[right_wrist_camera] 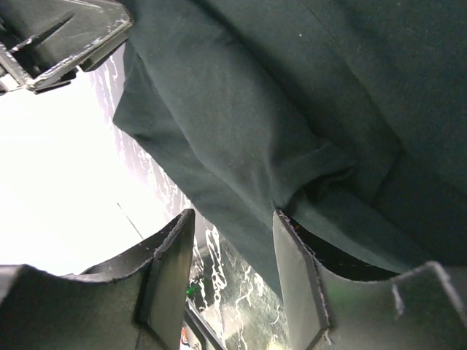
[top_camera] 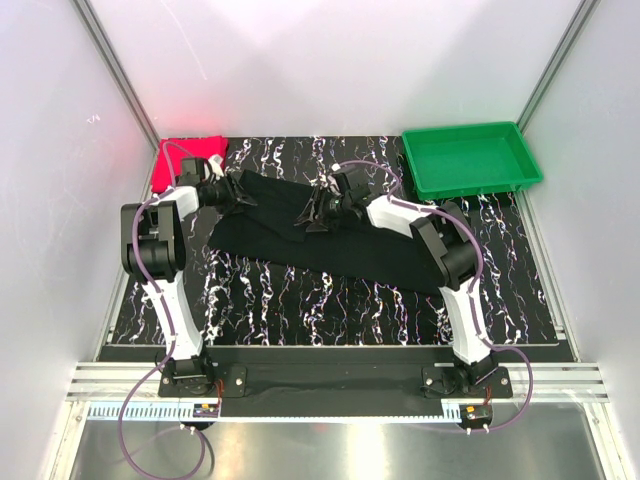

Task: Fold and stack the t-shirts
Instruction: Fold the tshirt

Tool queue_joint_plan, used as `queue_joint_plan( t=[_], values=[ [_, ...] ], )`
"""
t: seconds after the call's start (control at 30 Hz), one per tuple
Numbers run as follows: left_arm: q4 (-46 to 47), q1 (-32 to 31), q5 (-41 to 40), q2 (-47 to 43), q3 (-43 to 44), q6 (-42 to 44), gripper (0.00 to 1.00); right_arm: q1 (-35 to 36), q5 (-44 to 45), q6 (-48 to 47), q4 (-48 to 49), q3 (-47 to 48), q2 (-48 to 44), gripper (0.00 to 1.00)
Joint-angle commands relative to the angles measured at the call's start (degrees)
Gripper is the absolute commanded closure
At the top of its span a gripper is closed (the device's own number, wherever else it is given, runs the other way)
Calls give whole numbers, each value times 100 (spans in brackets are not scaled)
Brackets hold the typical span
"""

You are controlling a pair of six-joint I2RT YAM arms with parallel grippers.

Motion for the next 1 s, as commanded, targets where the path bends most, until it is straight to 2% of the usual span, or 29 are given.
queue_joint_plan(
  t=[0.0, 0.1, 0.2, 0.5, 0.63, 0.77, 0.9, 0.97],
  values=[
    [335, 13, 253, -298, -126, -155, 61, 54, -144, 31, 48, 233, 169, 47],
    [362, 4, 358, -360, -100, -286, 69, 62, -29, -40, 39, 66, 55, 47],
    [449, 4, 498, -369, -47, -479, 72, 62, -108, -110, 22, -22, 29, 47],
    [590, 4, 701, -342, -20, -718, 73, 53, -143, -5, -31, -286, -42, 44],
    [801, 13, 789, -386, -292, -867, 73, 53, -249, 13, -31, 21, 186, 45],
    [924, 4, 850, -491, -355, -1025, 77, 36, -416, 92, -40, 285, 257, 62],
    [907, 13, 903, -544, -188, -1236, 79, -183, -600, 372, -31, 303, 125, 83],
    [907, 21, 912, -518, -39, -1350, 80, -350, -828, 514, -40, 303, 55, 88]
  ],
)
